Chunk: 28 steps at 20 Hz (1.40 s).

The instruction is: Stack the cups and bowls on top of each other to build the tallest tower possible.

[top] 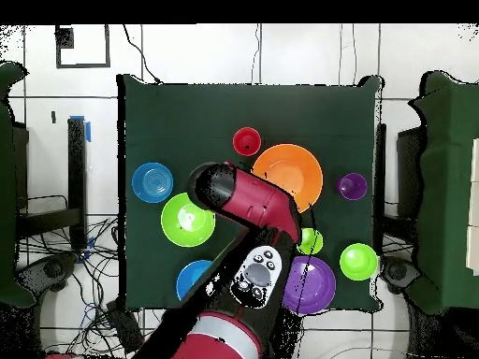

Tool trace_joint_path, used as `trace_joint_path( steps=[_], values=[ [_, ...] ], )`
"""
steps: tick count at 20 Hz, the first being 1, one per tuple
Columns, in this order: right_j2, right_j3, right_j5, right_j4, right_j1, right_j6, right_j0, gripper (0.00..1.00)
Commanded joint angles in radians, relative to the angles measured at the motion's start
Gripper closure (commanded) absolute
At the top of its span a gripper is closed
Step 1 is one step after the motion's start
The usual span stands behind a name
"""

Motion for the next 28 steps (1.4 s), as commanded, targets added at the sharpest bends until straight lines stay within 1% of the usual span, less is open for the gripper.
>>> trace_joint_path(
  steps=[1,7,11,14,19,25,28],
  values=[
    [0.176,0.174,-0.138,-0.068,0.002,0.044,-0.044,0.0],
    [0.236,0.264,-0.308,-0.077,0.004,0.085,-0.108,0.0],
    [0.254,0.306,-0.385,-0.077,0.006,0.121,-0.138,0.0],
    [0.264,0.335,-0.424,-0.074,0.003,0.142,-0.156,0.0],
    [0.276,0.362,-0.437,-0.073,0.003,0.137,-0.181,0.0],
    [0.279,0.371,-0.379,-0.066,-0.004,0.109,-0.194,0.0],
    [0.283,0.381,-0.392,-0.072,-0.006,0.105,-0.202,0.0]
  ],
)
